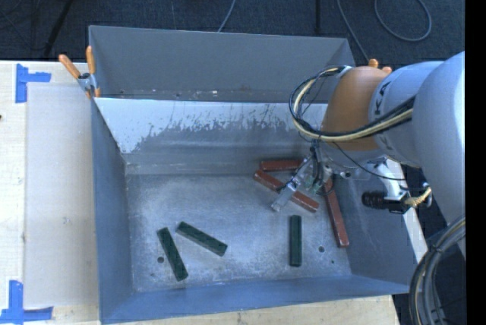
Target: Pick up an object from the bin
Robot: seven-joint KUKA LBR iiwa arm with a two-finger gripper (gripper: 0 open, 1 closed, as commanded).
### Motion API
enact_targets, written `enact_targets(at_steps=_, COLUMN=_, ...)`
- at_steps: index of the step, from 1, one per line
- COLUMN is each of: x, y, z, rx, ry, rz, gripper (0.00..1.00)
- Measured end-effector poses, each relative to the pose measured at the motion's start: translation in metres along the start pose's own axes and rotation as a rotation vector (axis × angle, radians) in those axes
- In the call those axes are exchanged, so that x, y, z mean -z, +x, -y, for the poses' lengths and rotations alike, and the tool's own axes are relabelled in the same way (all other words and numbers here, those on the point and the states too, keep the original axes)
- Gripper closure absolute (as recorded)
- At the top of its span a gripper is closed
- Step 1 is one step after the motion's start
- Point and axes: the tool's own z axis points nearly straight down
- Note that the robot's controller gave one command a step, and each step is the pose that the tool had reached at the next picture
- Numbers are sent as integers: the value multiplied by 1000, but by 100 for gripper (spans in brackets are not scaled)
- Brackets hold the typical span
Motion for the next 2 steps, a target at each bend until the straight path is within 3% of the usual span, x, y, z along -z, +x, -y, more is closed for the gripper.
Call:
enact_targets(at_steps=1, x=0, y=0, z=0, rx=2, ry=0, rz=-1, gripper=100)
enact_targets(at_steps=2, x=23, y=0, z=-1, rx=7, ry=-1, rz=-1, gripper=100)
